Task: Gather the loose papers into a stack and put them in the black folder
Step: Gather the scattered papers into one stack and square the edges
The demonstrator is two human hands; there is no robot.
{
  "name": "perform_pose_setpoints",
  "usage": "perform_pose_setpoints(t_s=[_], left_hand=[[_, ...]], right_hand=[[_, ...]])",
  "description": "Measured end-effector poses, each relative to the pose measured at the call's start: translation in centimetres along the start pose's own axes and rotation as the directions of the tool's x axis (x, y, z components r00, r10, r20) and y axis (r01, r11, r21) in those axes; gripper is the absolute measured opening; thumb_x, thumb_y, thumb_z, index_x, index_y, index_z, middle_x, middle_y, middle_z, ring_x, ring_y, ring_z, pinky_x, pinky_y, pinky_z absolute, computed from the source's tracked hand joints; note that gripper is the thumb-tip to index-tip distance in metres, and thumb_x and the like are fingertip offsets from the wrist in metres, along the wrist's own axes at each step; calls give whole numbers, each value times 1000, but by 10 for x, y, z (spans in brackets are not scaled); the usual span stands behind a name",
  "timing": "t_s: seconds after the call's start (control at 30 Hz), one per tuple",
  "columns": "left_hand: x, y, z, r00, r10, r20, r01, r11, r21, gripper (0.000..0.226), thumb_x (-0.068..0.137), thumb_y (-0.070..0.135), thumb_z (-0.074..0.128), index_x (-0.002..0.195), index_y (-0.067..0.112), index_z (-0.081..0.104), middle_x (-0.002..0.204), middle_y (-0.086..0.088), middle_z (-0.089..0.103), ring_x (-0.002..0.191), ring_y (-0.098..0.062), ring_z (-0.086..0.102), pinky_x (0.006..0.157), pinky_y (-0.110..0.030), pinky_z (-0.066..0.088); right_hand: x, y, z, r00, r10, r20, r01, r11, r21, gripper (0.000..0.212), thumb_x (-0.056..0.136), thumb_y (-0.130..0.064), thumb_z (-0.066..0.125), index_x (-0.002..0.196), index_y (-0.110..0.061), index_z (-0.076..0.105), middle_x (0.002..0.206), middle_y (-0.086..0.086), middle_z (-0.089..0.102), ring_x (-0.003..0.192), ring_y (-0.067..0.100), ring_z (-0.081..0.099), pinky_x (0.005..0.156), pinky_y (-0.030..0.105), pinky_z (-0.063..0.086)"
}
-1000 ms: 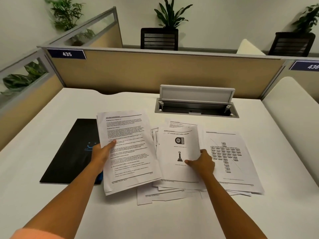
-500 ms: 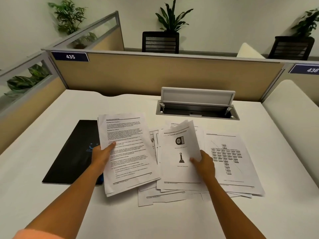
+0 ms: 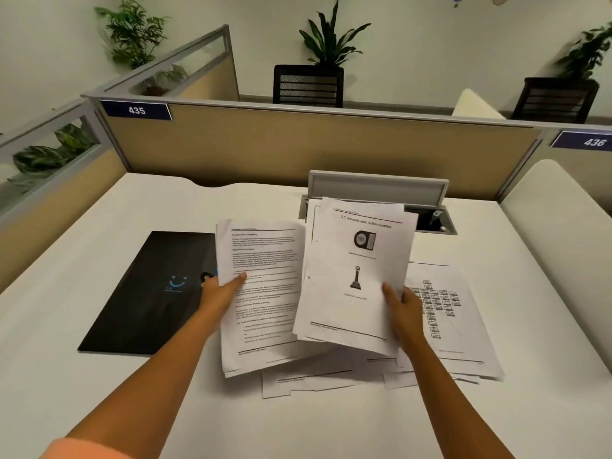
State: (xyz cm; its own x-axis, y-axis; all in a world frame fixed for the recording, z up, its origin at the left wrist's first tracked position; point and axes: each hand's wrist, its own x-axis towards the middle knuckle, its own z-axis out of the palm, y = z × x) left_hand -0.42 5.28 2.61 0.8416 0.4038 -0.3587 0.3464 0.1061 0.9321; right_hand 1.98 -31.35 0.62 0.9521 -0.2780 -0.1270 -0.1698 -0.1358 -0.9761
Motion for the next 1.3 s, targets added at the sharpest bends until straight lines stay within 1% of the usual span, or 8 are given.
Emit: perform_pose_setpoints(t_s=[0.23, 0.37, 0.53, 0.67, 0.87, 0.93, 1.07, 1.3], left_hand=[[-11, 3, 38, 984, -89, 155, 94, 995, -30, 21, 90, 31, 68, 107, 19, 70, 108, -6, 75, 90, -21, 73, 77, -36, 57], [-22, 7, 57, 980, -116, 161, 133, 986, -102, 53, 89, 58, 57, 126, 21, 62, 120, 3, 66, 112, -22, 59, 107, -42, 40], [-35, 10, 69, 982, -28, 185, 26, 1000, 12, 31, 71, 47, 82, 93, 29, 68, 89, 19, 74, 91, -8, 66, 70, -22, 50], [-37, 20, 71, 980, 51, 193, -57, 998, 28, 36, 71, 40, 85, 98, 29, 65, 99, 9, 73, 90, -14, 69, 64, -24, 55], [-38, 44, 80, 974, 152, 168, -156, 988, 10, 61, 66, 44, 84, 116, 21, 59, 108, -3, 67, 100, -22, 64, 78, -34, 59], [-38, 53, 82, 964, 212, 162, -214, 977, -6, 70, 65, 47, 83, 123, 16, 60, 111, -5, 69, 101, -24, 64, 83, -39, 58], [-42, 71, 76, 919, 330, 215, -324, 944, -65, 42, 66, 43, 82, 102, 26, 70, 95, 2, 76, 89, -19, 72, 67, -29, 60], [-46, 74, 77, 913, 345, 217, -333, 938, -93, 40, 66, 39, 82, 103, 27, 71, 94, 3, 76, 85, -18, 73, 62, -26, 59]], right_hand=[[-11, -18, 22, 944, 96, 314, -143, 981, 129, 26, 90, -41, 66, 104, -21, 74, 102, -4, 78, 91, 15, 75, 69, 24, 60], [-17, -23, 35, 915, 86, 393, -133, 987, 94, 37, 91, -44, 64, 123, -27, 60, 120, -1, 71, 101, 18, 72, 87, 37, 59], [-21, -35, 46, 964, 42, 262, -38, 999, -18, 83, 71, -48, 82, 138, -24, 39, 126, -9, 58, 108, 16, 62, 96, 37, 53], [-17, -48, 44, 954, 21, 300, -42, 997, 62, 47, 66, -39, 89, 106, -19, 71, 106, 1, 77, 84, 15, 76, 70, 33, 63], [-14, -75, 48, 957, -174, 234, 135, 975, 174, 26, 73, -20, 85, 95, -26, 73, 95, -2, 77, 80, 20, 75, 66, 34, 63], [-15, -85, 48, 949, -218, 228, 177, 966, 188, 27, 74, -19, 84, 94, -32, 70, 92, -10, 76, 78, 16, 75, 62, 27, 62], [-12, -93, 45, 939, -245, 241, 198, 959, 202, 31, 72, -22, 86, 97, -30, 71, 92, -8, 78, 81, 17, 76, 63, 29, 62], [-13, -88, 47, 938, -204, 280, 157, 971, 180, 37, 73, -22, 85, 101, -37, 66, 98, -12, 74, 82, 14, 74, 66, 28, 63]])
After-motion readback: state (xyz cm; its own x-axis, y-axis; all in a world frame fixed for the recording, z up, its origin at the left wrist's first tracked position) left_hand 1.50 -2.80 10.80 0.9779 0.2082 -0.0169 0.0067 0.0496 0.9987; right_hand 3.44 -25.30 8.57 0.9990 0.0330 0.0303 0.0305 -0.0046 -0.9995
